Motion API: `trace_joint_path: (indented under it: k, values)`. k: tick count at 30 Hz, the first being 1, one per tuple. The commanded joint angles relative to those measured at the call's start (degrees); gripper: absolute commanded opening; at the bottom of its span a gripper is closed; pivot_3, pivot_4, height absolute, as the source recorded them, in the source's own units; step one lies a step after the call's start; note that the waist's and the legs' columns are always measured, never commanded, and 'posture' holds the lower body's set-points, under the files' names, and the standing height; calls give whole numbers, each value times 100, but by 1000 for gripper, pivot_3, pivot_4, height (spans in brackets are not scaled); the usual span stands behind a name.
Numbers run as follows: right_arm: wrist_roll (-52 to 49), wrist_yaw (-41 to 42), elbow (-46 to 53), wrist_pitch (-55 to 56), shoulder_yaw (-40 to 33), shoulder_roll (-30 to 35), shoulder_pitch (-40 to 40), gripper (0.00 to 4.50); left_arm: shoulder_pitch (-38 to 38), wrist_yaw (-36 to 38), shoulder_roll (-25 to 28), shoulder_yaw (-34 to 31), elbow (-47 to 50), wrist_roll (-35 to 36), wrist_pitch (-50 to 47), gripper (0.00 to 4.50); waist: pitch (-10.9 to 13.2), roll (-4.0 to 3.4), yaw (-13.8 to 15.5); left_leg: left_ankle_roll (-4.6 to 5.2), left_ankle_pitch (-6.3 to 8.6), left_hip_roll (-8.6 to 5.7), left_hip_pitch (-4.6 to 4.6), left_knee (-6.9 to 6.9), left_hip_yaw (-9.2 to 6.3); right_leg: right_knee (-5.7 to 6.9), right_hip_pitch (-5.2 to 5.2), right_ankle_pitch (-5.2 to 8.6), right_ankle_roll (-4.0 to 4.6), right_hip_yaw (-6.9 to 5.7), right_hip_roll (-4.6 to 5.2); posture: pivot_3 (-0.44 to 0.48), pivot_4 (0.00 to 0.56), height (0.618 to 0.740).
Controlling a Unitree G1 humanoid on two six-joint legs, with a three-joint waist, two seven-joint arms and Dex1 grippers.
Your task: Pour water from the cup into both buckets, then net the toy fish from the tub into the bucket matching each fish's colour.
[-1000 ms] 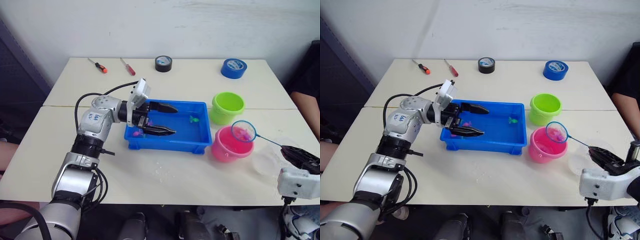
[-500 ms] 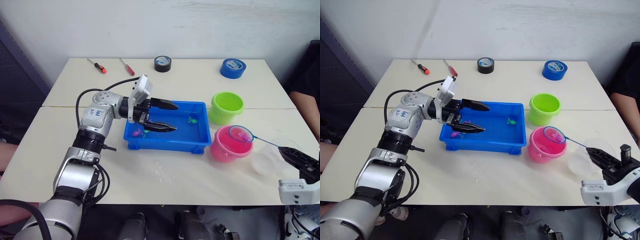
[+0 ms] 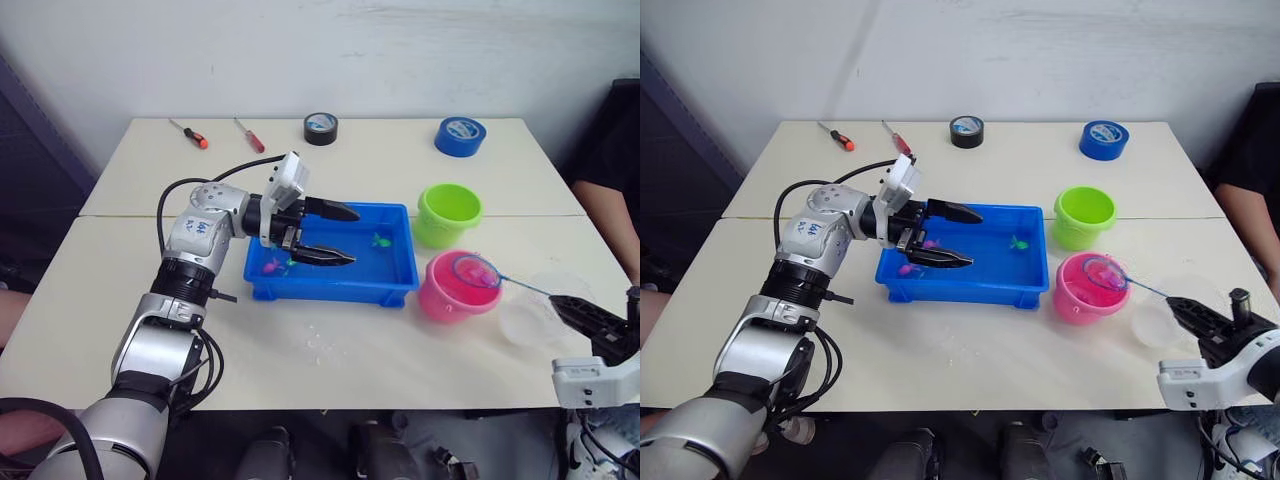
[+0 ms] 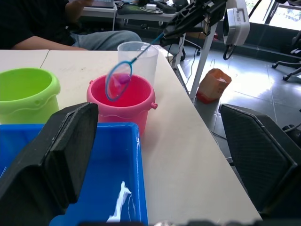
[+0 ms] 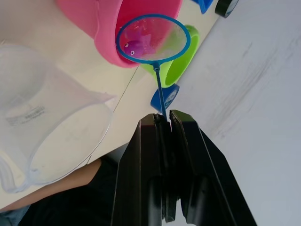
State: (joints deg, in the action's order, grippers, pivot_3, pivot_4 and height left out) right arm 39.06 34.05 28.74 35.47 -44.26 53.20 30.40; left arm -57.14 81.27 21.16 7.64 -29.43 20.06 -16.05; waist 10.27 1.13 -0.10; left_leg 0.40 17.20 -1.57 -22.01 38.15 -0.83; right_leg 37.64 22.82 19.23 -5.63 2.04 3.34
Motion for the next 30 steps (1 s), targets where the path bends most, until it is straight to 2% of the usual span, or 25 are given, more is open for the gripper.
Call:
trace_joint_path:
  k: [1,4,10,14,19,22,25,27,30]
  values:
    - [9,-317,47,-106,-99,-94,-362,0,-138,-39,17,-139,100,20,111,4447,0,0,2,-1,0,-1,0,1,1,0,0,0,0,0,1,0,150,736]
    - [101,-353,39,-229,-141,-51,-649,0,-104,-26,49,-148,150,31,104,4447,0,0,-7,-2,-2,-5,2,4,5,2,-2,0,0,3,6,0,150,736]
    - [115,-167,29,-174,296,-296,-220,0,-124,-83,50,-178,99,19,144,4447,0,0,26,-6,-3,-2,2,-2,-6,-1,-4,0,0,-4,1,0,150,736]
    - [-576,-96,15,-640,33,-335,-513,0,-103,-74,170,-173,-57,-98,222,4447,0,0,-18,-1,-3,-12,0,5,-1,0,-7,0,-2,0,11,0,150,736]
    - [-1784,581,115,-1187,-134,286,-1047,0,82,-87,493,-259,-126,-181,187,4447,1,-2,-74,15,8,-1,43,-14,5,-1,-34,0,0,4,1,0,150,736]
    - [-2981,1002,74,-2304,508,710,-1944,0,386,-184,825,-347,26,-220,122,4447,1,-2,-158,15,9,5,51,-16,7,1,-39,1,1,5,2,0,150,736]
    - [-4394,1224,297,-4386,1744,538,-3038,0,668,-288,1178,-446,182,-277,68,4447,11,21,-175,8,10,23,56,-16,1,2,-42,3,5,1,-5,0,150,736]
    - [-4972,1331,355,-5513,2523,390,-3638,0,832,-419,1386,-554,326,-258,-40,4447,13,24,-147,1,10,27,51,-16,-8,5,-36,6,11,-4,-5,0,150,736]
    - [-5653,1316,196,-6954,3619,-171,-4744,0,1215,-597,1817,-738,691,-256,-158,4447,20,21,-160,-2,10,26,43,-16,-12,6,-26,7,14,-6,0,0,150,736]
